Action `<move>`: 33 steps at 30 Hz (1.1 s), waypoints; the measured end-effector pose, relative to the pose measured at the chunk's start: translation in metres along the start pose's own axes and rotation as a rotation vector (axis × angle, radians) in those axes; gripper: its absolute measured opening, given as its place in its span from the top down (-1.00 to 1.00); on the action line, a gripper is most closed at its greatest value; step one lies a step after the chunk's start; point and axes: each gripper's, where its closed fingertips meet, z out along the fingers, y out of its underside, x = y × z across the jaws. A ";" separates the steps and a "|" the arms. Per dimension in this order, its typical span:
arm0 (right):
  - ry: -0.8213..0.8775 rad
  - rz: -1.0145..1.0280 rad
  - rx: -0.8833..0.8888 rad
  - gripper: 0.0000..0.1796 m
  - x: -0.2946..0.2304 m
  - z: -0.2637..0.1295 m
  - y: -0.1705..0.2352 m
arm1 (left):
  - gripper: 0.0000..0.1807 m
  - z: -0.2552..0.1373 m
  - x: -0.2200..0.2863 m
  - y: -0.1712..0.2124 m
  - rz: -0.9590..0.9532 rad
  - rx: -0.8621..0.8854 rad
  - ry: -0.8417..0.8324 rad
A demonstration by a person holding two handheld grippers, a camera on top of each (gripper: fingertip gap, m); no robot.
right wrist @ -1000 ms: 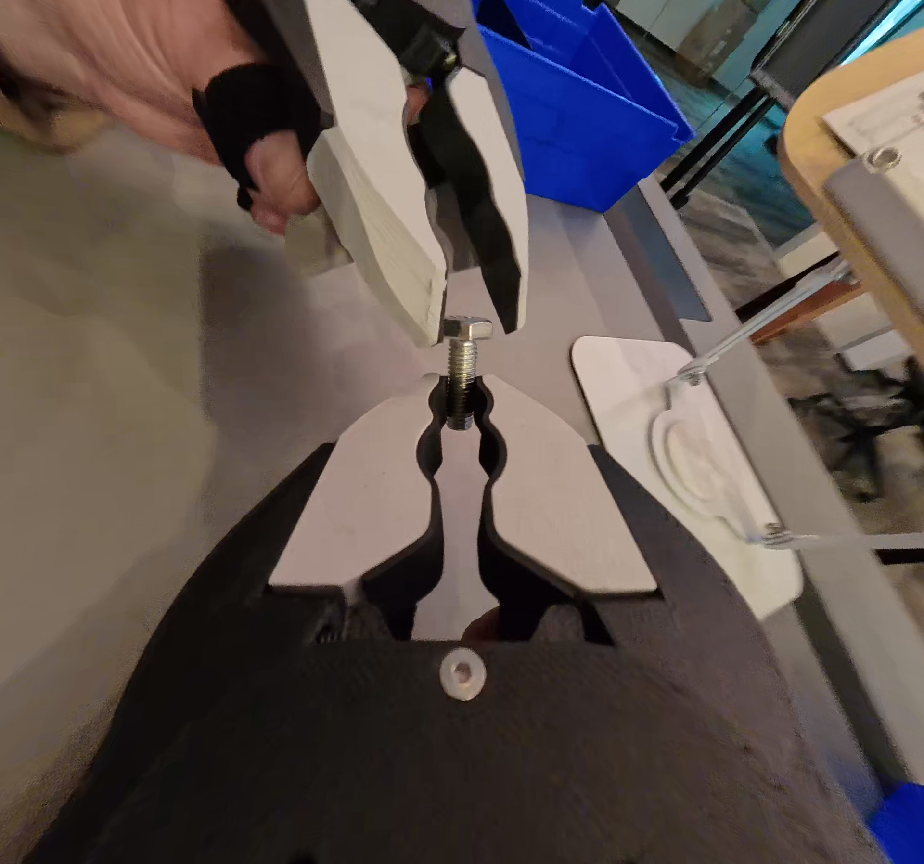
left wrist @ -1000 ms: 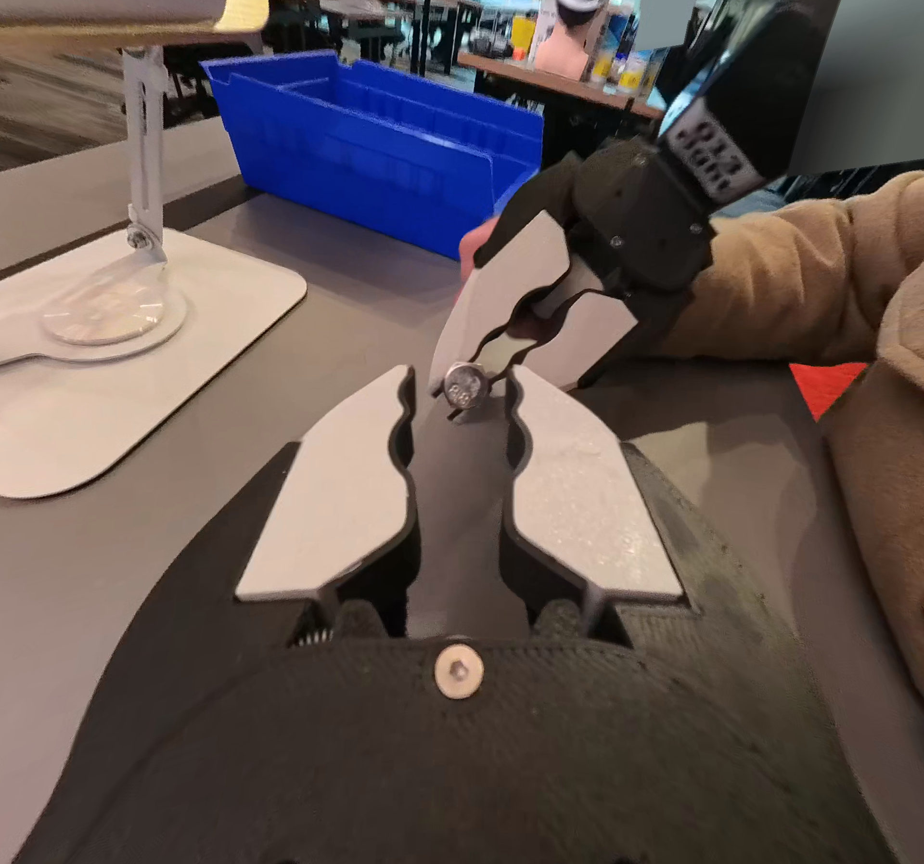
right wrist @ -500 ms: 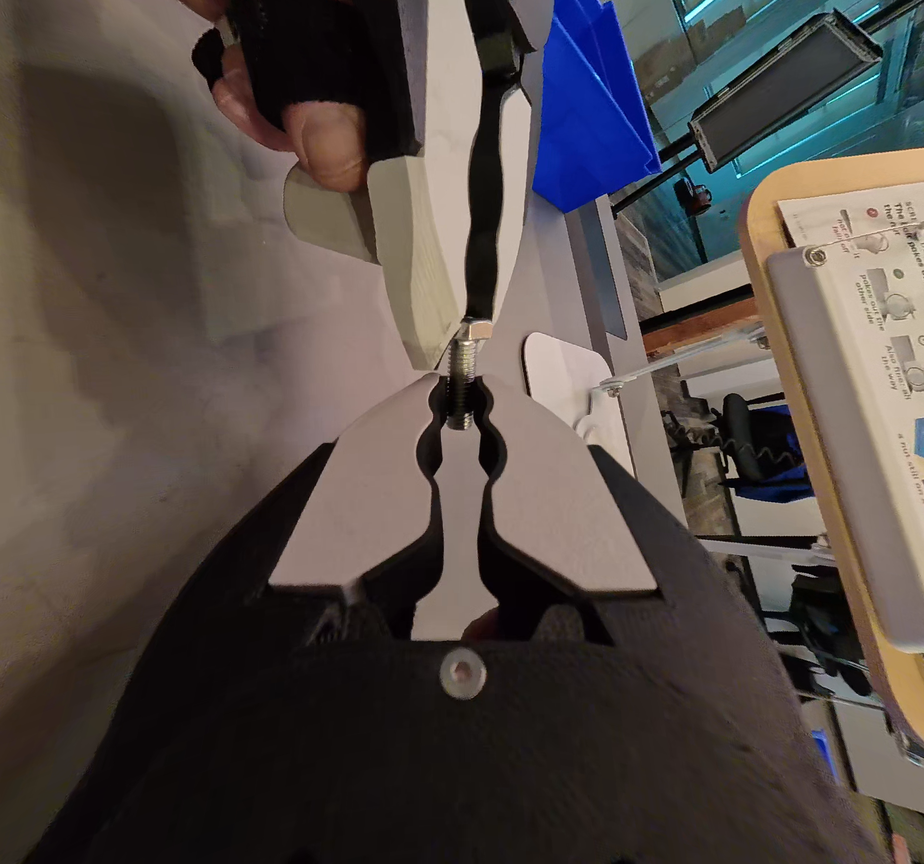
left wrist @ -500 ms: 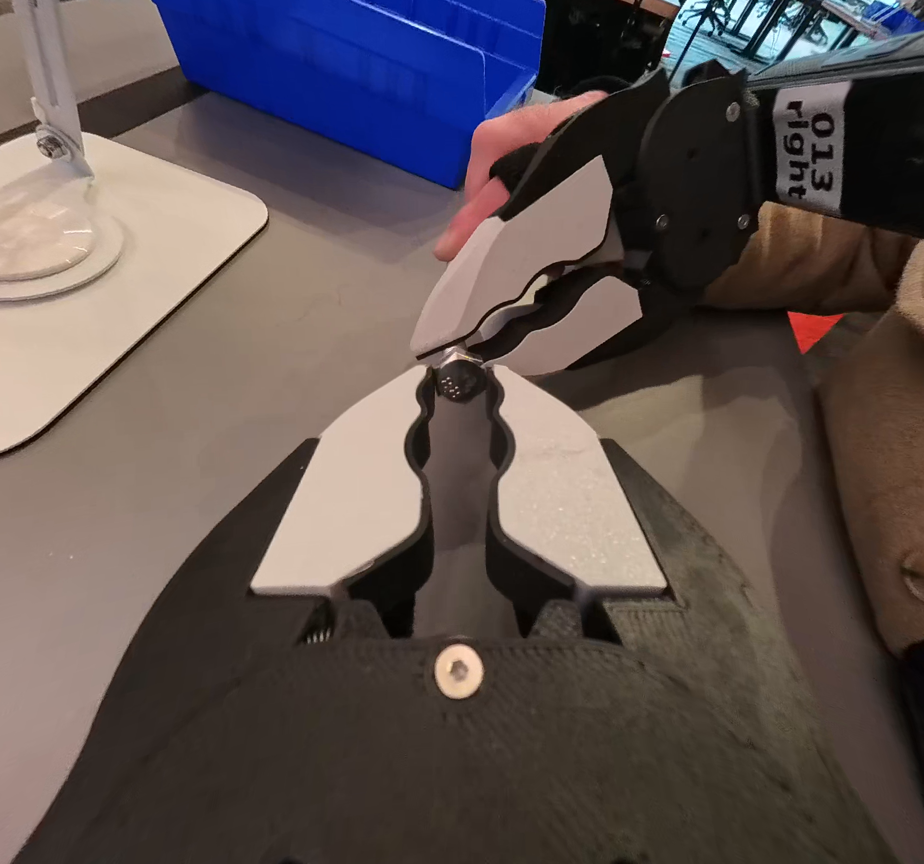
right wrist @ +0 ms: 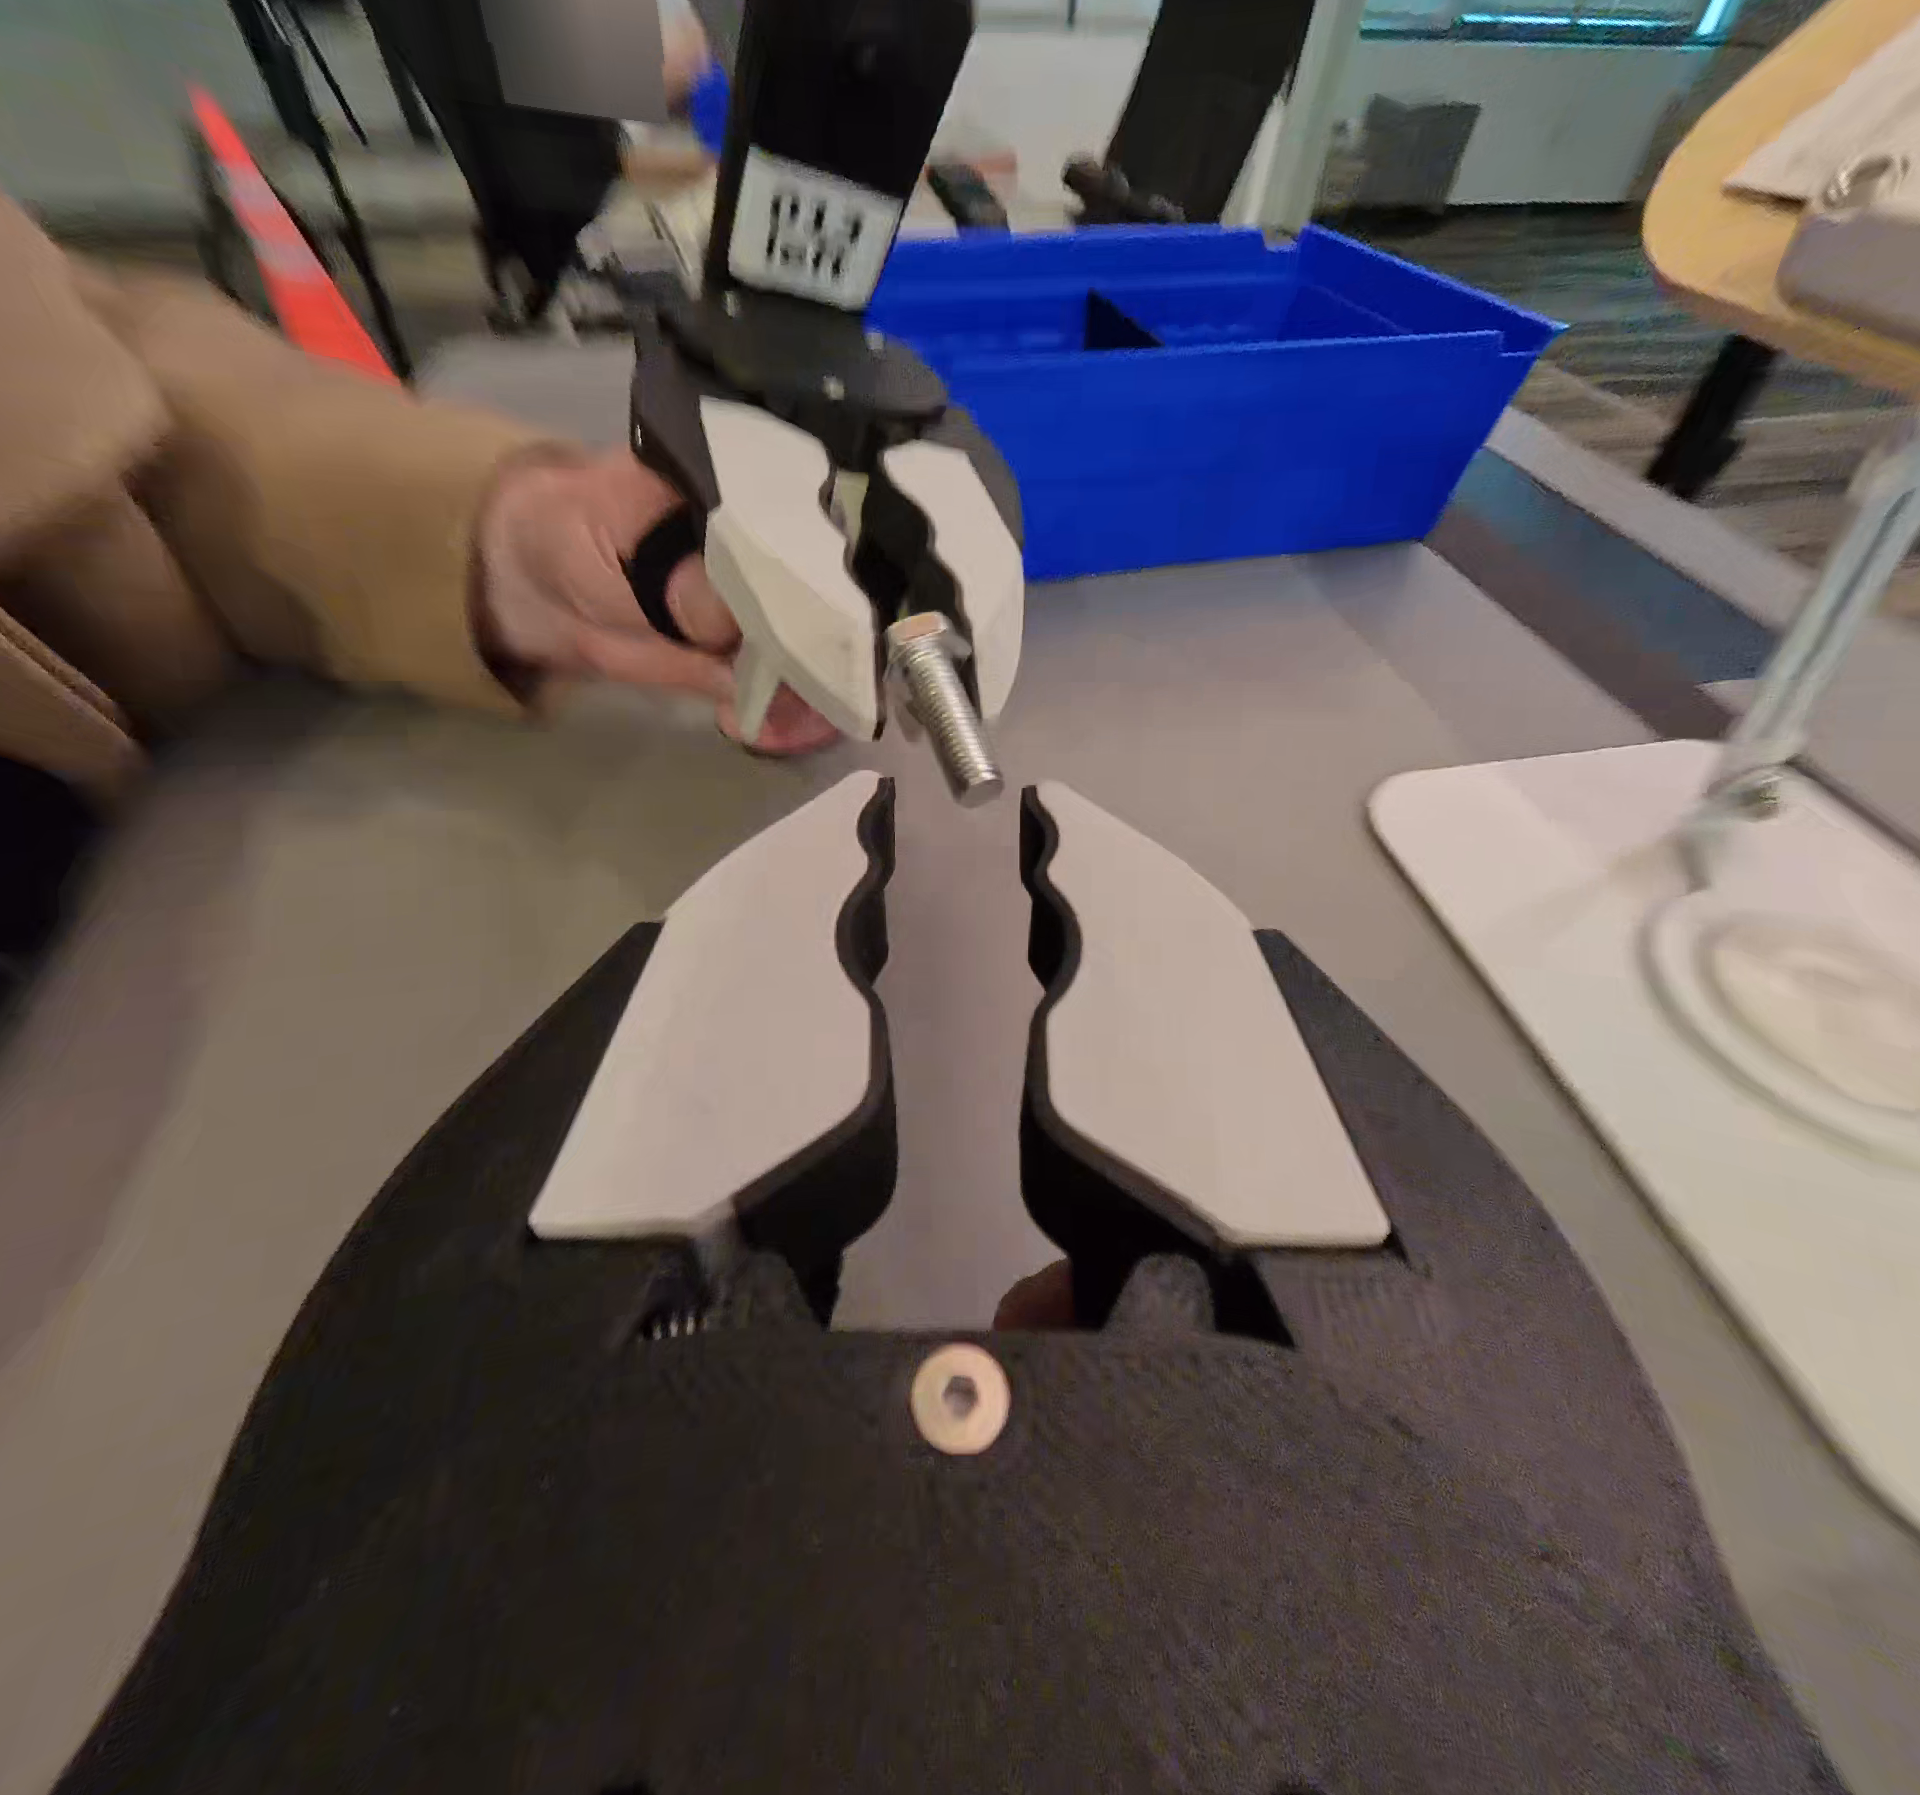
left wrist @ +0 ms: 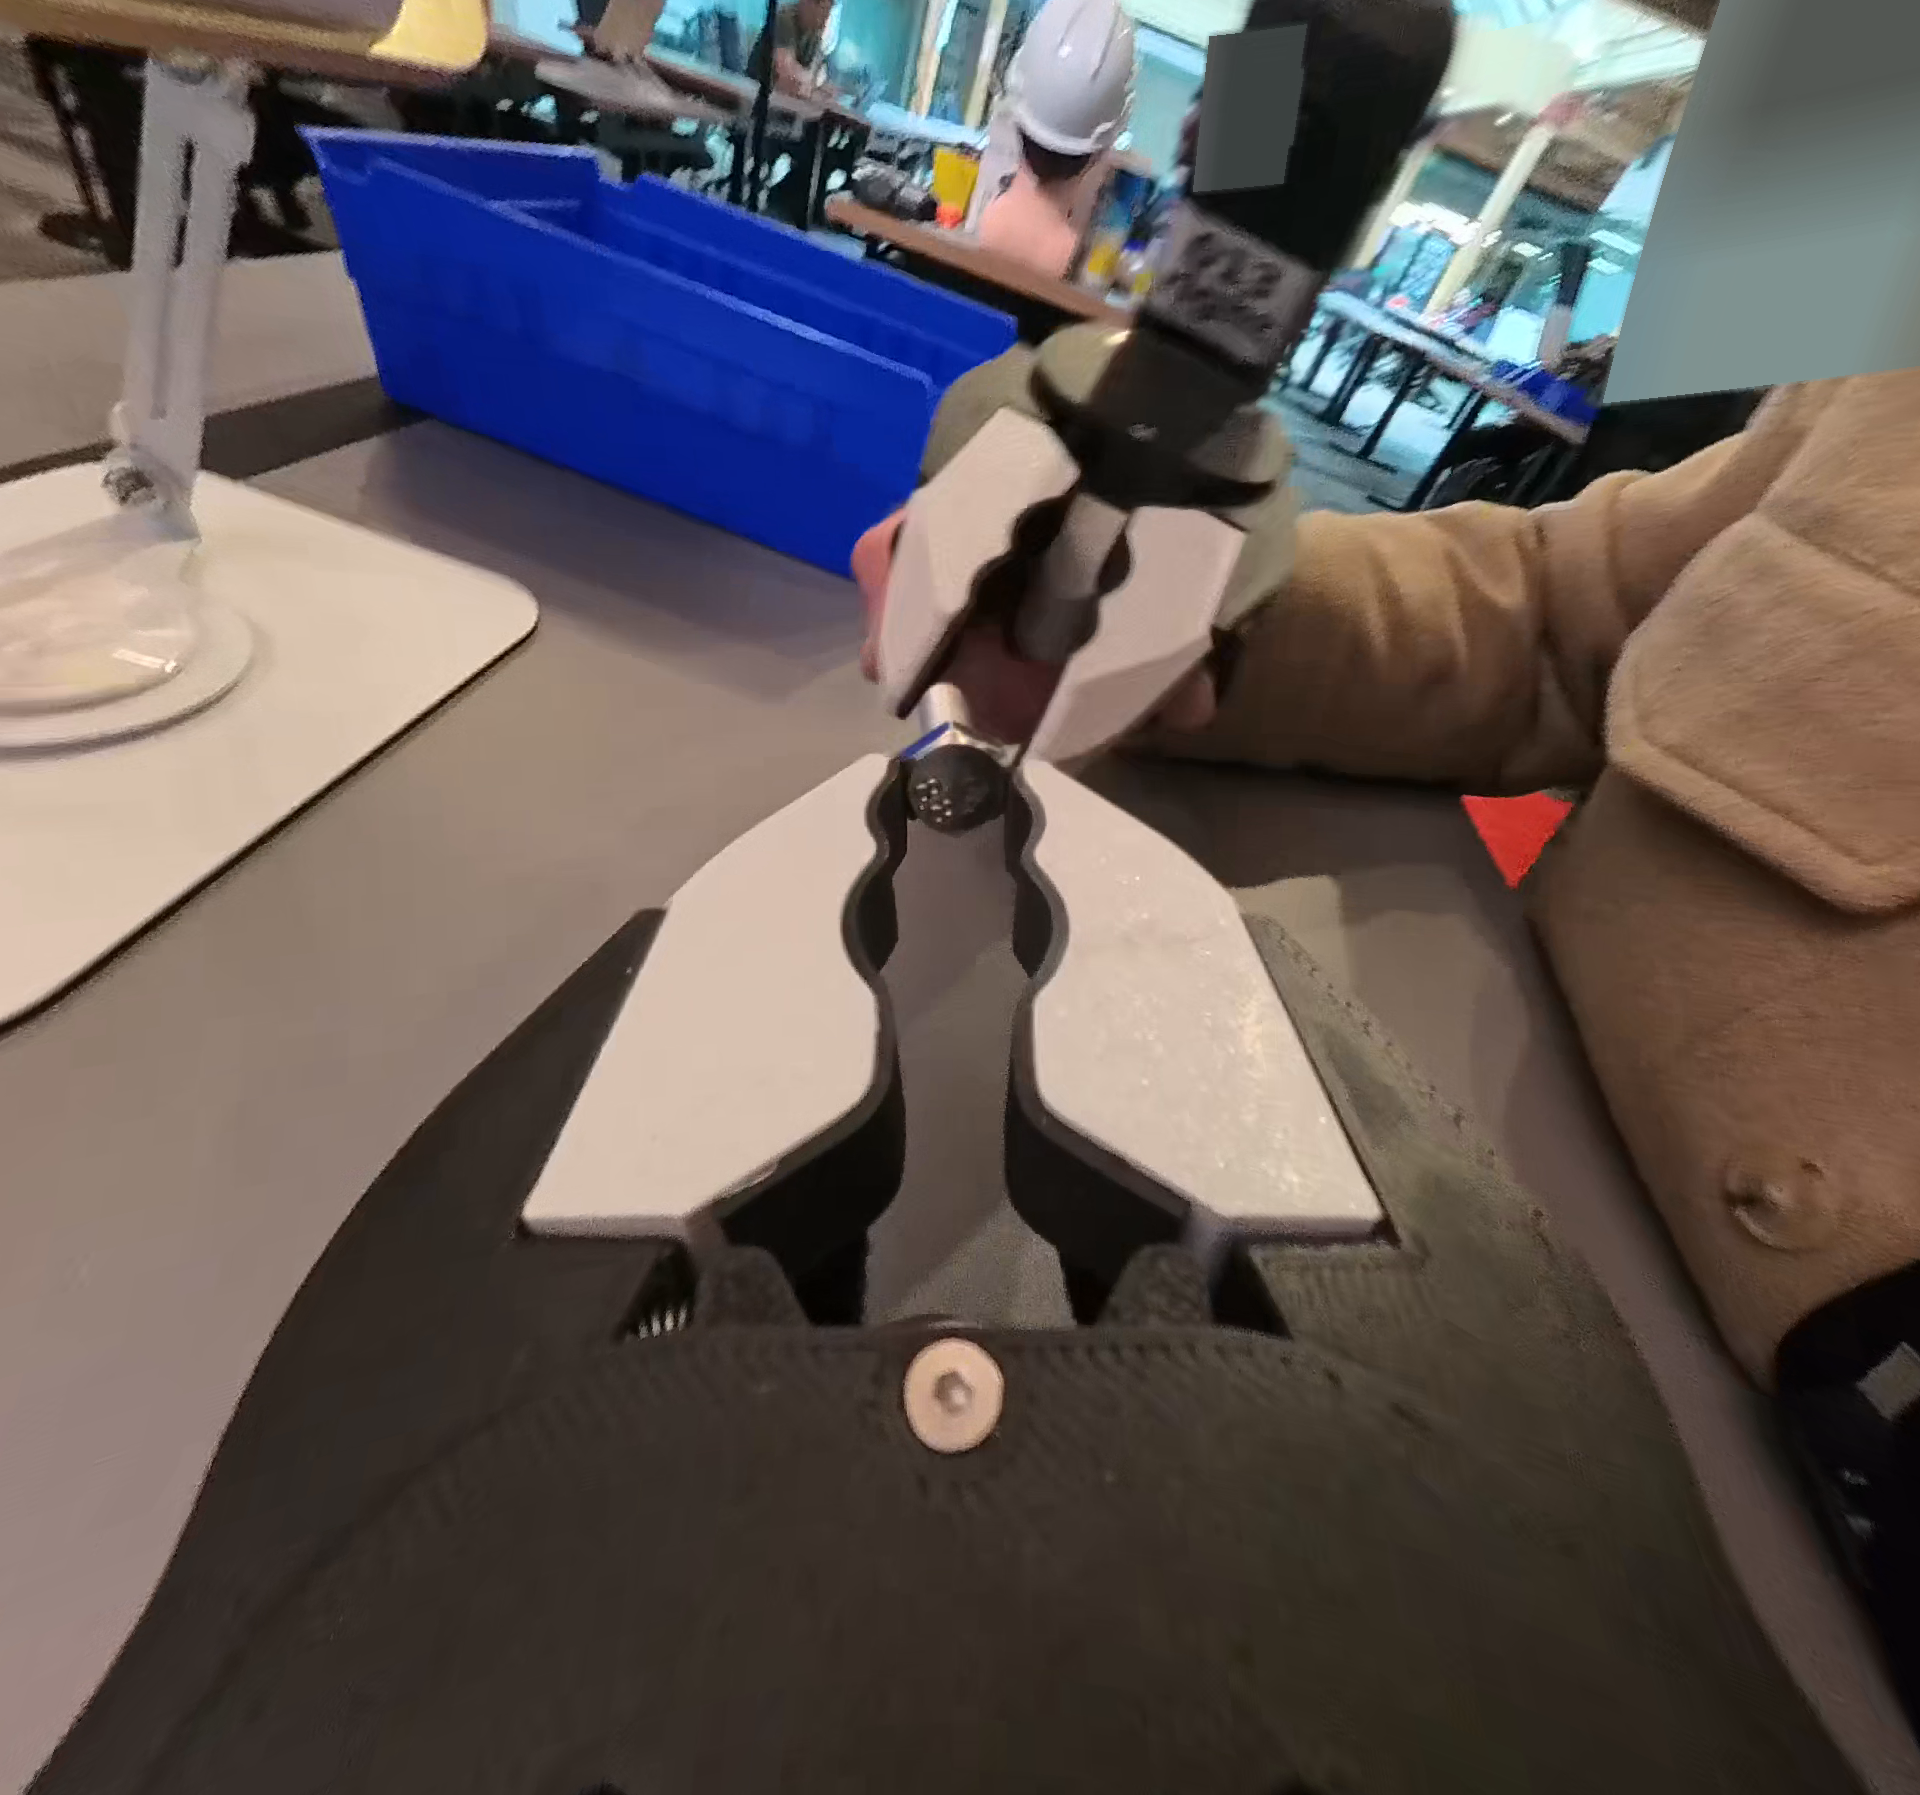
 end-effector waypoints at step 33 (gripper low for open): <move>-0.197 0.214 0.114 0.90 -0.016 -0.003 0.001 | 0.63 -0.280 -0.122 -0.012 0.299 -0.823 -0.713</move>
